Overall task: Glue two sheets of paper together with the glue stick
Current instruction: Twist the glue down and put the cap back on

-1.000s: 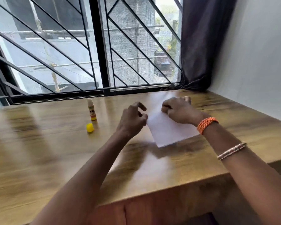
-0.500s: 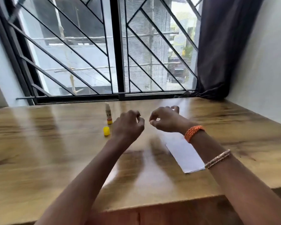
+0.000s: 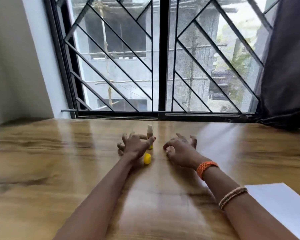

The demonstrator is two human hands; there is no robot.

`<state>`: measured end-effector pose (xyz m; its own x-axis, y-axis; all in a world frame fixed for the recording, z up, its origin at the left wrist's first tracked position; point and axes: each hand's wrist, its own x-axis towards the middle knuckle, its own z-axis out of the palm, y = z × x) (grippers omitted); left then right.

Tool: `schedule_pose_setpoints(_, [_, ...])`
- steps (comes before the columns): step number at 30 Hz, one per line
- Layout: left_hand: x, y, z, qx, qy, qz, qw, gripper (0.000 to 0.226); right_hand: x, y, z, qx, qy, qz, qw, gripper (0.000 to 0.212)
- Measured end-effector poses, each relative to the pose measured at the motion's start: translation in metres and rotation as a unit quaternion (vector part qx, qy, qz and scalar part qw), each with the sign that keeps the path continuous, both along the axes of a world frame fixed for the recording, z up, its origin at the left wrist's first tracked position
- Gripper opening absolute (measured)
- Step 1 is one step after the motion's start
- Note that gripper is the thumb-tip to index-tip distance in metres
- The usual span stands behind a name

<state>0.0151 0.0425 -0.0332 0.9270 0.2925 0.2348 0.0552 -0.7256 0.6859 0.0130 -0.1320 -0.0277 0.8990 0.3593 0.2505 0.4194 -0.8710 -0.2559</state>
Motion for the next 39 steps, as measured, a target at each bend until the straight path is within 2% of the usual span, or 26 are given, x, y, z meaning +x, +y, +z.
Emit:
schedule_pose_setpoints(2, [0.004, 0.0, -0.002, -0.015, -0.004, 0.004, 1.0, 0.042, 0.0, -0.006, -0.004, -0.003, -0.019, -0.005, 1.0, 0.029])
schedule_pose_setpoints(5, [0.003, 0.001, -0.002, -0.046, -0.022, -0.007, 0.999, 0.046, -0.003, -0.006, -0.005, 0.009, -0.046, -0.023, 0.999, 0.032])
schedule_pose_setpoints(8, [-0.007, 0.005, 0.003, -0.127, -0.031, -0.029, 0.991, 0.064, -0.009, 0.002, -0.002, 0.06, -0.063, -0.02, 0.996, 0.038])
schedule_pose_setpoints(10, [-0.013, 0.011, 0.007, -0.156, -0.036, -0.094, 0.983, 0.071, -0.013, 0.008, 0.002, 0.094, -0.074, -0.005, 0.993, 0.036])
schedule_pose_setpoints(12, [-0.02, 0.013, 0.012, -0.178, -0.061, -0.16, 0.969, 0.053, -0.017, 0.015, 0.005, 0.116, -0.08, 0.018, 0.99, 0.033])
schedule_pose_setpoints(15, [-0.026, 0.014, 0.016, -0.182, -0.074, -0.207, 0.959, 0.025, -0.024, 0.022, 0.008, 0.122, -0.079, 0.036, 0.989, 0.032])
schedule_pose_setpoints(21, [-0.047, 0.008, 0.03, -0.275, -0.072, -0.323, 0.903, 0.018, -0.031, 0.026, 0.022, 0.177, -0.077, 0.043, 0.98, 0.034])
schedule_pose_setpoints(23, [-0.05, 0.003, 0.032, -0.297, -0.063, -0.327, 0.895, 0.019, -0.034, 0.025, 0.026, 0.232, -0.065, 0.058, 0.969, 0.028])
schedule_pose_setpoints(25, [-0.048, -0.004, 0.031, -0.305, -0.091, -0.309, 0.896, 0.024, -0.036, 0.022, 0.028, 0.262, -0.075, 0.048, 0.961, 0.022])
schedule_pose_setpoints(30, [-0.037, -0.023, 0.032, -0.288, -0.152, -0.209, 0.922, 0.023, -0.036, 0.016, 0.03, 0.216, -0.095, 0.005, 0.972, 0.018])
schedule_pose_setpoints(33, [-0.037, -0.03, 0.035, -0.306, -0.173, -0.145, 0.925, 0.04, -0.042, 0.015, 0.032, 0.124, -0.197, -0.052, 0.971, 0.021])
schedule_pose_setpoints(36, [-0.041, -0.038, 0.037, -0.32, -0.17, -0.109, 0.926, 0.033, -0.054, 0.019, 0.034, 0.007, -0.347, -0.111, 0.931, 0.026])
schedule_pose_setpoints(39, [-0.045, -0.043, 0.043, -0.359, -0.149, -0.109, 0.915, 0.028, -0.061, 0.021, 0.037, -0.015, -0.434, -0.127, 0.892, 0.034])
